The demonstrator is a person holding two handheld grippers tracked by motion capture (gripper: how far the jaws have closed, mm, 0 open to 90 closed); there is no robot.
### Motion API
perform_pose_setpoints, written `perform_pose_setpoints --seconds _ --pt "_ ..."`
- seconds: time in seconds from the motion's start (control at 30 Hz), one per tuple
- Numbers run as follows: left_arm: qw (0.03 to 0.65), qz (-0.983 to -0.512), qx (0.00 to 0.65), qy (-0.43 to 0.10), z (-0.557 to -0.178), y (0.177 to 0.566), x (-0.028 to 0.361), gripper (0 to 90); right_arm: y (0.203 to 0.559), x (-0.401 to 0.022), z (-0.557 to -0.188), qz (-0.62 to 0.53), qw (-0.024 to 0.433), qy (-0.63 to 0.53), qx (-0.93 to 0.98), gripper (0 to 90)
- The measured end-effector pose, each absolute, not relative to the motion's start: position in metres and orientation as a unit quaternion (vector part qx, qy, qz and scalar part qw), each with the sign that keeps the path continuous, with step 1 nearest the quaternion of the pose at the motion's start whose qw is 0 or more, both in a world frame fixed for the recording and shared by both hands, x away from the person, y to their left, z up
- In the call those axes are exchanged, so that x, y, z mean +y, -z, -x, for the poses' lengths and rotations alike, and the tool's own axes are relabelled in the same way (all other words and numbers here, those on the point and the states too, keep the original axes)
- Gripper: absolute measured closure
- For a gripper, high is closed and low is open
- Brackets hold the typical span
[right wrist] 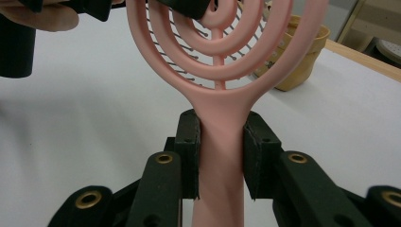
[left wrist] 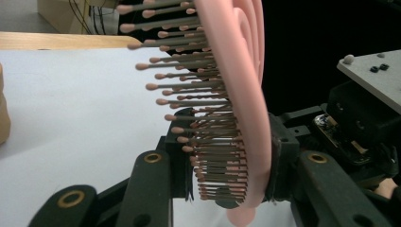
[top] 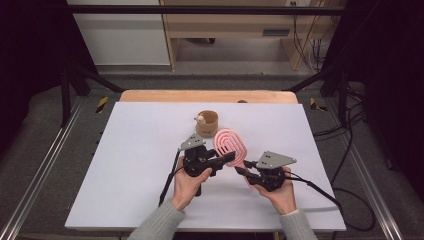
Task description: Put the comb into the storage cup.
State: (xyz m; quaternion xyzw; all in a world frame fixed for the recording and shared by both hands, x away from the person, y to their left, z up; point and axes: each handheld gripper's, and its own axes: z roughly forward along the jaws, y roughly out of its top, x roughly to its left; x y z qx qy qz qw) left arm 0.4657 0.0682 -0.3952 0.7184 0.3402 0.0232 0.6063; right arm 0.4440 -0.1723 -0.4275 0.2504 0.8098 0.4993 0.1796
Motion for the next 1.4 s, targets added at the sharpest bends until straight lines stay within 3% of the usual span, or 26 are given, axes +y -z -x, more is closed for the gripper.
perform_pose_setpoints --seconds 0.57,0.7,0.87,1.0,1.1,1.2,1.4 --pt "0.618 -0.718 0.318 -0.036 -0.46 0.389 0.067 63.0 0.424 -0.174 -0.444 -0.254 0.165 -0.515 0.802 69.8" --pt "0.616 -0.719 0.318 -0.048 -0.46 0.388 0.068 63.0 0.424 -0.175 -0.444 -0.257 0.167 -0.514 0.801 66.0" --pt "0.618 -0.714 0.323 -0.052 -0.462 0.385 0.073 63.1 0.424 -0.175 -0.445 -0.264 0.169 -0.516 0.797 55.3" --pt "0.617 -0.714 0.325 -0.064 -0.463 0.383 0.076 63.0 0.422 -0.176 -0.445 -0.278 0.171 -0.527 0.785 38.0" --pt "0.614 -0.715 0.327 -0.072 -0.464 0.381 0.079 63.0 0.42 -0.178 -0.445 -0.283 0.173 -0.53 0.78 32.2" --pt "0.611 -0.716 0.33 -0.079 -0.466 0.379 0.083 63.0 0.419 -0.181 -0.446 -0.296 0.175 -0.532 0.774 20.6" --pt "0.608 -0.716 0.33 -0.09 -0.467 0.375 0.087 63.0 0.419 -0.186 -0.447 -0.319 0.171 -0.526 0.769 9.8"
